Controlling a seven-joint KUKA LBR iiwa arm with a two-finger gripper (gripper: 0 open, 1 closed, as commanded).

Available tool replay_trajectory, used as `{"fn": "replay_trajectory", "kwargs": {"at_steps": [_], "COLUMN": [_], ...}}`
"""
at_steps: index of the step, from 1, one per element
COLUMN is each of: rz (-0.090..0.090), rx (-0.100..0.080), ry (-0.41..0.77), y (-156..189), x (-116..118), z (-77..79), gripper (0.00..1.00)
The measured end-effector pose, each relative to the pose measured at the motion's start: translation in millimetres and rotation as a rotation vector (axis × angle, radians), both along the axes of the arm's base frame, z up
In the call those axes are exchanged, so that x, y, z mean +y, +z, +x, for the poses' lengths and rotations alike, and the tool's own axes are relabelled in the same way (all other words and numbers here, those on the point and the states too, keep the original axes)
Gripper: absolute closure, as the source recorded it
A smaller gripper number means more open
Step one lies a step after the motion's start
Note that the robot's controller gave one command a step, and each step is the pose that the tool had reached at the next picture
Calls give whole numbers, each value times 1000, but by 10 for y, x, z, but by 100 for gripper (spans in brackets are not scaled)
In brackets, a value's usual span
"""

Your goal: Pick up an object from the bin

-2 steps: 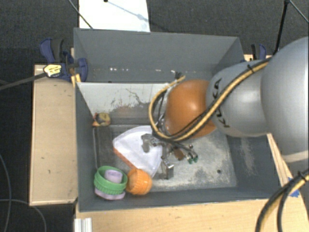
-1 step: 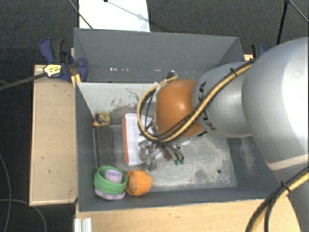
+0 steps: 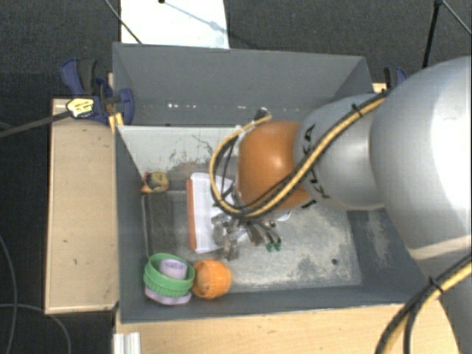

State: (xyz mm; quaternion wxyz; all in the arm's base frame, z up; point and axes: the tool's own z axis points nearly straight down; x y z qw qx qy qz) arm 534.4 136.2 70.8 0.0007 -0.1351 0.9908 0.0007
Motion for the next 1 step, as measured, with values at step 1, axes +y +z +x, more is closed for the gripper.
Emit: {"fn": "replay_trajectory", "kwargs": {"at_steps": [1], "rz": [1], "rx": [-7], "ry": [11], "y": [1728], "x": [198], "z": [-94], "gripper": [100]}}
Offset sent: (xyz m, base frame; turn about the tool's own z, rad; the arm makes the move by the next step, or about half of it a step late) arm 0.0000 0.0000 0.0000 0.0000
